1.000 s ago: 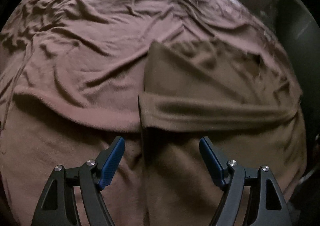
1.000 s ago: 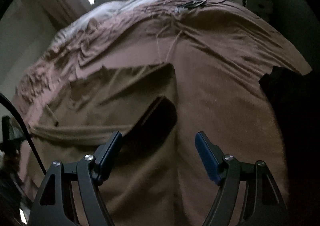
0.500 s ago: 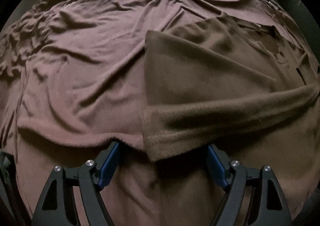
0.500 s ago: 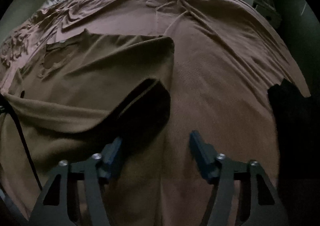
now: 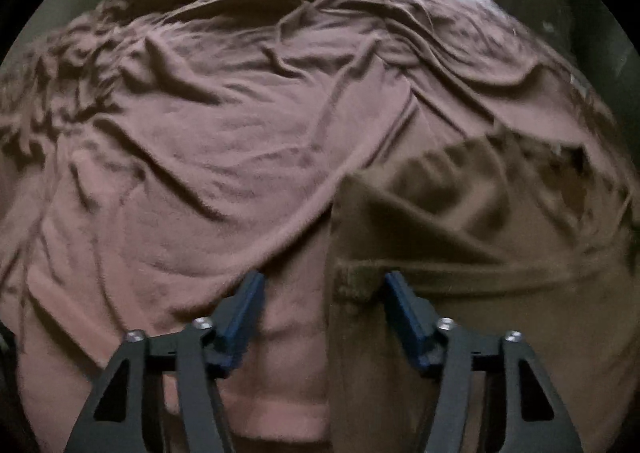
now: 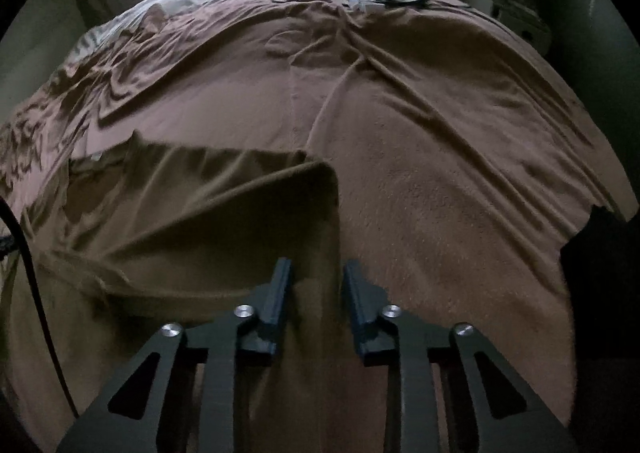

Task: Fold small clothes
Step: 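Close both tools on the hem edge of the folded shirt, then lift the hem and fold it toward the collar with both tools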

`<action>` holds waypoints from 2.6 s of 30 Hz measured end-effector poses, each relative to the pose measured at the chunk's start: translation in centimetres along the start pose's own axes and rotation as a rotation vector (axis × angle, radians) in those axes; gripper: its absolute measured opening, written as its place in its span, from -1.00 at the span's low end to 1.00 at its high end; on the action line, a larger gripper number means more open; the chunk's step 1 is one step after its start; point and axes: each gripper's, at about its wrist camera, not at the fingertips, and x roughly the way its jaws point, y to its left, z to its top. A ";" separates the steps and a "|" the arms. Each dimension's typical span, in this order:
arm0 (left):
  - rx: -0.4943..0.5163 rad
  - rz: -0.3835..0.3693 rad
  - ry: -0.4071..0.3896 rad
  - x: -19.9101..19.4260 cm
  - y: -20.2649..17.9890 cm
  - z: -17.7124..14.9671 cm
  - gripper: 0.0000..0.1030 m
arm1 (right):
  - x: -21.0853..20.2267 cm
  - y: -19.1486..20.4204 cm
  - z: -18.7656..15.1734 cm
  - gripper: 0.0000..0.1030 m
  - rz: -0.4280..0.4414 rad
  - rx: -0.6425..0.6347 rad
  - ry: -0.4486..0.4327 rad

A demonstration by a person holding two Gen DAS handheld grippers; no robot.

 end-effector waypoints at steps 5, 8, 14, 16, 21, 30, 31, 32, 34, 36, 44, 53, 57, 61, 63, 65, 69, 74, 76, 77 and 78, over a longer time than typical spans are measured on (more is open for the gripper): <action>-0.082 -0.129 0.006 -1.0 1.1 -0.4 0.06 | -0.6 -1.1 -0.4 -0.60 0.078 0.056 0.009; -0.104 -0.155 0.033 -0.7 1.6 -0.9 0.05 | -1.2 -2.0 -0.6 -0.60 0.135 0.080 0.019; -0.150 -0.240 0.033 -0.4 2.4 -1.2 -0.52 | -1.3 -3.8 -1.4 -0.60 0.207 0.097 0.048; -0.130 -0.235 0.039 -0.4 1.8 -1.1 -0.67 | -1.2 -4.1 -1.4 -0.60 0.222 0.098 0.054; -0.083 -0.205 0.015 -1.1 0.9 -0.7 -0.83 | -1.4 -4.6 -0.7 -0.83 0.215 0.107 0.038; -0.069 -0.160 -0.047 -3.9 0.2 -1.0 -0.83 | -4.6 -1.6 -1.6 -0.88 0.115 -0.010 -0.028; -0.058 -0.150 -0.053 -4.2 0.0 -1.1 -0.83 | -4.9 -1.4 -1.7 -0.88 0.107 -0.023 -0.032; -0.052 -0.144 -0.056 -4.4 -0.1 -1.1 -0.83 | -5.1 -1.0 -1.8 -0.88 0.095 -0.039 -0.035; -0.048 -0.136 -0.062 -4.8 -0.3 -1.3 -0.83 | -5.5 -0.4 -1.9 -0.88 0.074 -0.063 -0.038; -0.051 -0.127 -0.067 -5.1 -0.2 -1.4 -0.83 | -6.0 0.1 -2.1 -0.88 0.056 -0.073 -0.039; -0.053 -0.108 -0.082 -5.8 -0.3 -1.7 -0.89 | -6.5 0.6 -2.5 -0.98 0.025 -0.089 -0.045; -0.040 -0.111 -0.094 -6.1 -0.4 -1.3 -0.92 | -6.7 -1.0 -2.2 -1.00 0.086 -0.041 -0.072; -0.041 -0.117 -0.080 -5.6 -0.3 -1.4 -0.92 | -6.0 -1.3 -2.2 -1.00 0.097 -0.019 -0.051; -0.038 -0.115 -0.071 -5.2 -0.1 -1.7 -0.92 | -5.4 -1.5 -2.1 -0.88 0.107 0.005 -0.030; -0.041 -0.115 -0.069 -5.1 0.0 -1.7 -0.92 | -5.0 -1.2 -2.1 -0.44 0.104 -0.009 -0.025; -0.040 -0.115 -0.068 -5.1 0.0 -1.7 -0.92 | -4.7 -0.9 -2.2 -0.04 0.091 -0.019 -0.030; -0.032 -0.108 -0.072 -5.1 0.0 -1.7 -0.92 | -4.1 -0.5 -2.3 -0.04 0.074 -0.028 -0.025; -0.026 -0.104 -0.077 -5.4 -0.3 -1.6 -0.92 | -3.2 -0.3 -2.0 -0.92 0.064 -0.062 0.011; -0.028 -0.106 -0.083 -5.8 -0.3 -1.6 -0.92 | -3.7 -0.3 -1.9 -0.95 0.055 -0.078 0.001; -0.029 -0.108 -0.087 -6.0 -0.3 -1.6 -0.92 | -4.0 -0.3 -1.8 -0.95 0.052 -0.079 -0.007; -0.030 -0.109 -0.092 -6.3 -0.2 -1.6 -0.92 | -4.5 -0.3 -1.7 -0.95 0.052 -0.079 -0.016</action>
